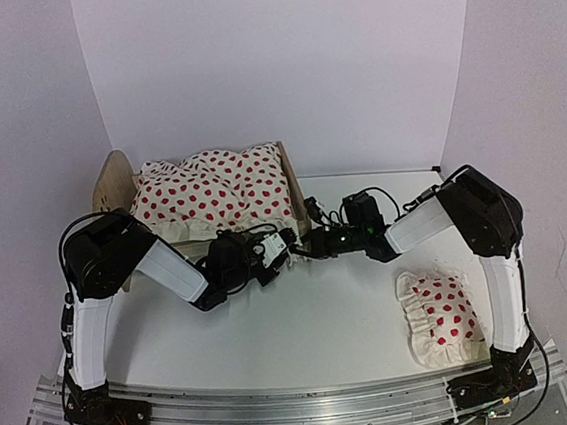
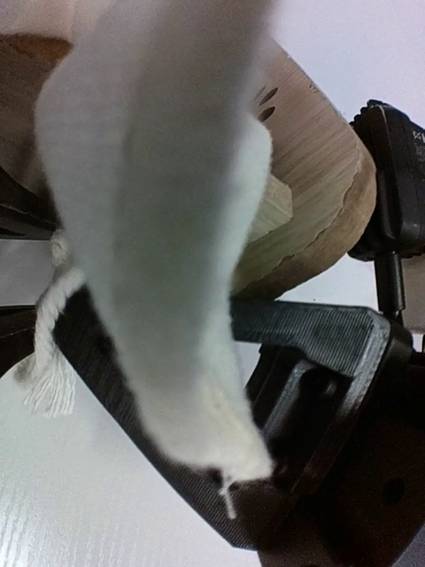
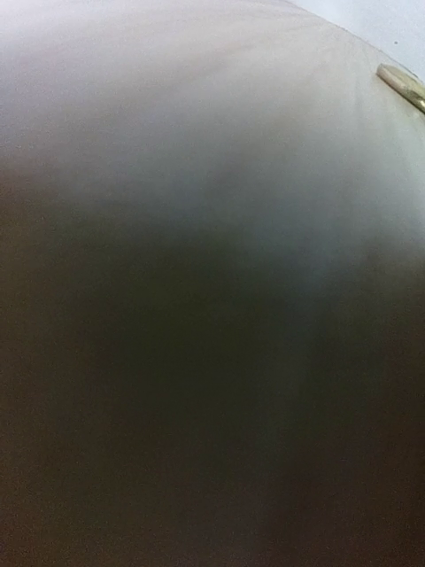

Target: Set up the pet bed

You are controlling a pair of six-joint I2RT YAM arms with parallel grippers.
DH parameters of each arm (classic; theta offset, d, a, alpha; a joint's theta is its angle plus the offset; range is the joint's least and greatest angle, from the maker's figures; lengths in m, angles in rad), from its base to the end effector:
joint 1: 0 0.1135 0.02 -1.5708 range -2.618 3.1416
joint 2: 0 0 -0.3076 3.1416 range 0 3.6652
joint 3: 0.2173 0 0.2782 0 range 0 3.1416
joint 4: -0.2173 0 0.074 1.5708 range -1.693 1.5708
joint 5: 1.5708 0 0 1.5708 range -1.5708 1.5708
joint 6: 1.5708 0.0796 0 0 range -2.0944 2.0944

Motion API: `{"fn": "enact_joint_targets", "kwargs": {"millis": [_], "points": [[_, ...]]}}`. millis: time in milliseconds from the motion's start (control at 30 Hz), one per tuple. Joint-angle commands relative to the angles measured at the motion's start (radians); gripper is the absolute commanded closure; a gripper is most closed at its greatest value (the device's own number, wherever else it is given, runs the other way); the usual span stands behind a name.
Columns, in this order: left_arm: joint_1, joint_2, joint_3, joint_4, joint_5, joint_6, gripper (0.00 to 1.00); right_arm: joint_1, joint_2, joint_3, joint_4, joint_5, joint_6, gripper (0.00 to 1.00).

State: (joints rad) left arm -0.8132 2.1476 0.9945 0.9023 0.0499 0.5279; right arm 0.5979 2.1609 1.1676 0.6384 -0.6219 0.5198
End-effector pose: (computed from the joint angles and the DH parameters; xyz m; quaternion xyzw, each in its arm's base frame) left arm 0.3417 -0.3670 0.1093 0.5027 0.6092 -0.1066 0.6039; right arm 0.4035 0.3309 0.1260 -0.2051 0.7740 0.5013 0.3279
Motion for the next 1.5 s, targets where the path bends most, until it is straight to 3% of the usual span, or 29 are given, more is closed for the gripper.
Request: {"fn": "enact_joint_targets", "kwargs": {"millis": [0, 200, 367, 467, 600, 733, 933, 1067, 1300, 1467], "points": [[0.009, 0.002, 0.031, 0.067, 0.011, 0.021, 0.74, 0.005, 0.038, 0.032, -0.022, -0.037, -0.011, 1.0], [0.012, -0.003, 0.019, 0.073, 0.028, 0.047, 0.76, 0.001, 0.037, 0.033, -0.027, -0.047, -0.014, 1.0], [0.012, -0.004, 0.011, 0.101, 0.07, 0.062, 0.97, 0.0, 0.044, 0.048, -0.034, -0.051, -0.018, 1.0], [0.012, -0.011, 0.002, 0.109, 0.081, 0.058, 1.0, 0.001, 0.036, 0.046, -0.059, -0.032, -0.032, 1.0], [0.012, -0.027, -0.006, 0.077, 0.038, 0.013, 1.0, -0.003, -0.051, -0.001, -0.168, 0.058, -0.096, 0.83], [0.015, -0.042, -0.022, 0.067, 0.031, 0.002, 1.0, -0.004, -0.214, -0.148, -0.219, 0.227, -0.211, 0.66], [0.021, -0.044, -0.027, 0.068, 0.028, -0.014, 1.0, 0.007, -0.236, -0.214, -0.208, 0.425, -0.334, 0.58], [0.024, -0.042, -0.023, 0.074, 0.043, -0.016, 1.0, 0.043, -0.142, -0.212, -0.062, 0.565, -0.332, 0.57], [0.033, -0.04, -0.021, 0.083, 0.058, -0.02, 1.0, 0.08, -0.072, -0.172, 0.004, 0.603, -0.197, 0.56], [0.034, -0.032, -0.012, 0.088, 0.068, -0.028, 1.0, 0.08, -0.062, -0.145, 0.005, 0.562, -0.119, 0.68]]}}
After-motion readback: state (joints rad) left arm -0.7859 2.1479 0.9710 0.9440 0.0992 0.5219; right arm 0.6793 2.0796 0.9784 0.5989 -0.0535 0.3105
